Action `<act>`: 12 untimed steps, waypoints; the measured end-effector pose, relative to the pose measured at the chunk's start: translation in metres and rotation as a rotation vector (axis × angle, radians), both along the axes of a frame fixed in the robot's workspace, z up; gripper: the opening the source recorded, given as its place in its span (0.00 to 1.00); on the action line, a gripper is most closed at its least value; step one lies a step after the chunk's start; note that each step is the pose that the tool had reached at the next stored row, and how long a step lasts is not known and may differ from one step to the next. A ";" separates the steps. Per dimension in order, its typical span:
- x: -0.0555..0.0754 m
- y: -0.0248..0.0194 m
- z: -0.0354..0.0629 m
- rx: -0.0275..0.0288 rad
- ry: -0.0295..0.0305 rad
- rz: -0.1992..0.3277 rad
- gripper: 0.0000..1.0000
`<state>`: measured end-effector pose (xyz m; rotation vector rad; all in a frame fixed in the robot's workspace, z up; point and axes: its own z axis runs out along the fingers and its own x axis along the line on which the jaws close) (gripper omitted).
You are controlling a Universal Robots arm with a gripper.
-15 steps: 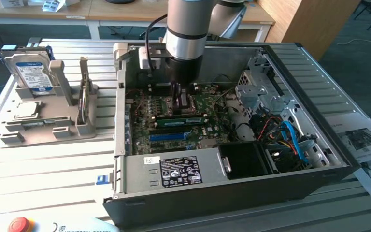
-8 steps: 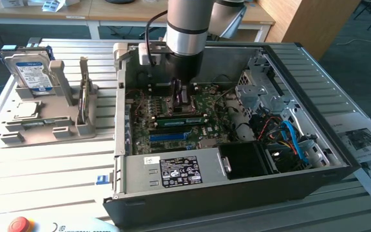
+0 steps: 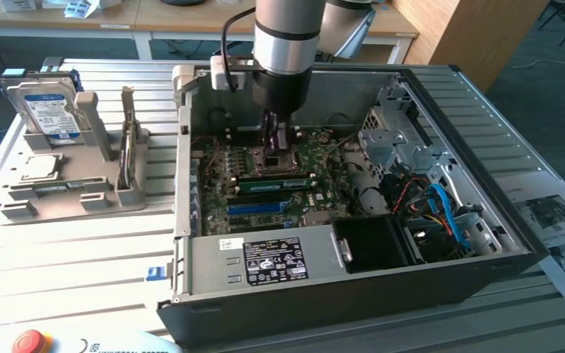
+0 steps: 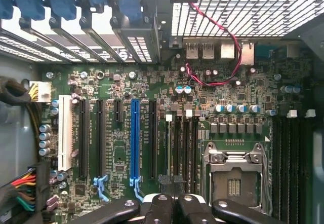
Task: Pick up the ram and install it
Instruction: 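Press down the ram until it locks into place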
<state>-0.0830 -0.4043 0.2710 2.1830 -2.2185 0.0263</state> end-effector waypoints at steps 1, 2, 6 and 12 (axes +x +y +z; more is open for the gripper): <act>0.000 0.0000 0.0020 -0.0002 0.0000 0.000 0.10; 0.000 0.0000 0.0039 -0.0005 0.0000 0.000 0.10; 0.000 0.0000 0.0104 -0.0019 0.0001 0.000 0.10; 0.000 0.0000 0.0189 -0.0027 0.0000 0.000 0.10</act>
